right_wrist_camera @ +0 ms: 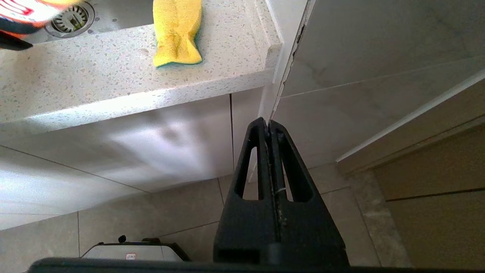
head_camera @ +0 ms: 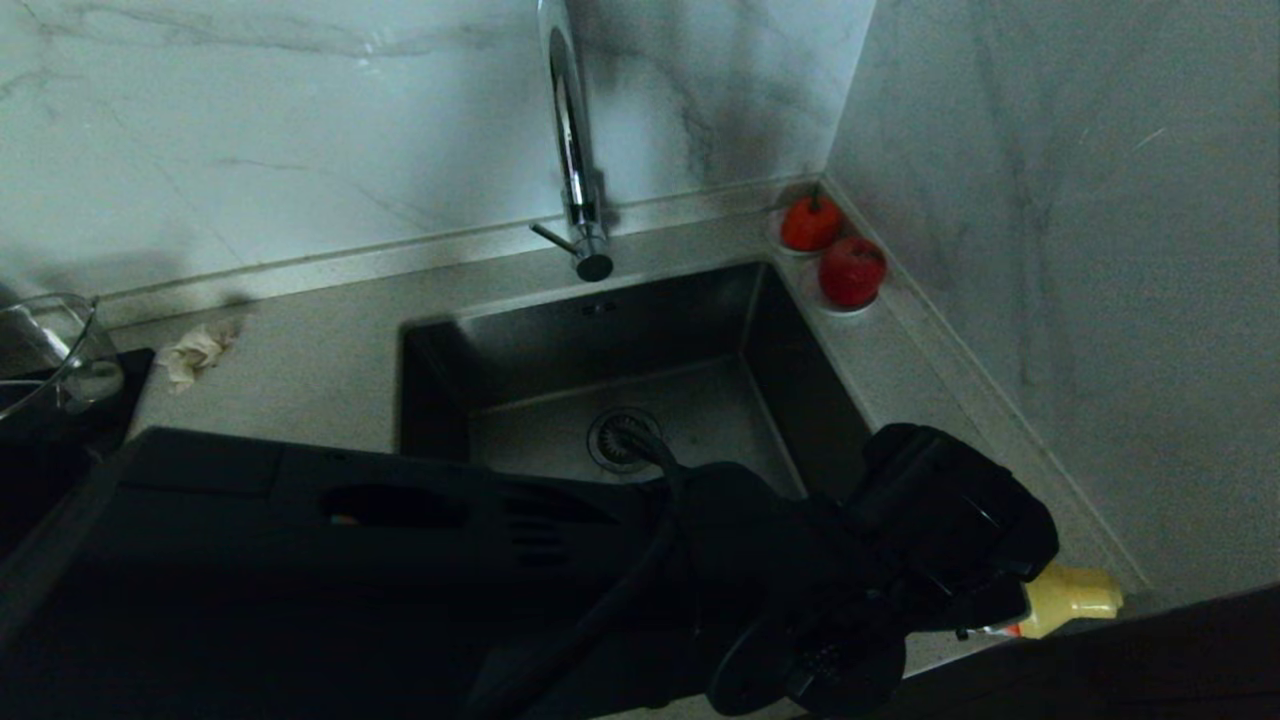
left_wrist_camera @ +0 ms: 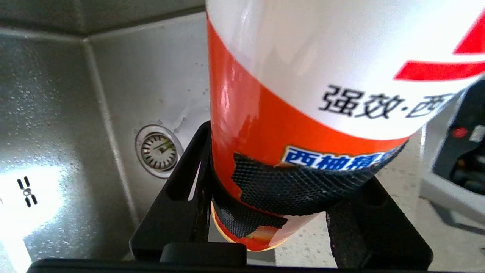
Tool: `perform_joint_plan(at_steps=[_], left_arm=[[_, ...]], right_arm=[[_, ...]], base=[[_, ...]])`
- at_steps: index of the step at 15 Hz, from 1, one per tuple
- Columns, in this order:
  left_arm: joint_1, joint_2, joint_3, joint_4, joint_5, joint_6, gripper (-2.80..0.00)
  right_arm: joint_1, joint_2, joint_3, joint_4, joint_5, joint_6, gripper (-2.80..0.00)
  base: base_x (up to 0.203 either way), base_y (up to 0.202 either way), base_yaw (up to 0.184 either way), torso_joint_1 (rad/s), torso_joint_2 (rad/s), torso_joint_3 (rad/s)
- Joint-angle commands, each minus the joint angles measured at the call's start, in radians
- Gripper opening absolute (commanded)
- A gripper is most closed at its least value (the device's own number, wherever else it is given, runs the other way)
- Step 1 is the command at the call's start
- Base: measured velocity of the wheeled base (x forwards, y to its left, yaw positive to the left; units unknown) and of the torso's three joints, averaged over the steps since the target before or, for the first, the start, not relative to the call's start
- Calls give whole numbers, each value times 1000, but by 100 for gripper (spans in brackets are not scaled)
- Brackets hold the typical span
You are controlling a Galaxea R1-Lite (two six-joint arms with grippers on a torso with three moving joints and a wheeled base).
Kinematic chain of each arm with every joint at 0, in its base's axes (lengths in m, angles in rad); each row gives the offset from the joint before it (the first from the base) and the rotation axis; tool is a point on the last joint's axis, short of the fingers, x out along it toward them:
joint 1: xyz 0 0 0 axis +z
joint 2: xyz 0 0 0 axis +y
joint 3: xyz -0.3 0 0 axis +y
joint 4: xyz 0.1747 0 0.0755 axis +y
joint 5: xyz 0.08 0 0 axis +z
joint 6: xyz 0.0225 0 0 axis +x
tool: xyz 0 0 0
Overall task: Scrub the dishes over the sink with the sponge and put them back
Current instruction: Squeeze it onto the sponge
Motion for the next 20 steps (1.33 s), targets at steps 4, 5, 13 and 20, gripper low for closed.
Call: perform_joint_plan(at_steps=[4, 5, 13, 20], left_arm=[[0, 49, -45, 1, 47, 52, -280], [1, 56, -48, 3, 53, 56, -280], [25, 102, -198, 205, 183, 58, -280], [30, 156, -200, 208, 272, 59, -280]], right_arm=[[0, -1, 0, 1, 0, 0, -280], [0, -1, 0, 1, 0, 0, -280], [0, -1, 0, 1, 0, 0, -280], [0, -1, 0, 1, 0, 0, -280]], base=[[0, 0, 0, 0, 0, 0], [0, 0, 0, 0, 0, 0], [0, 0, 0, 0, 0, 0], [0, 0, 0, 0, 0, 0]])
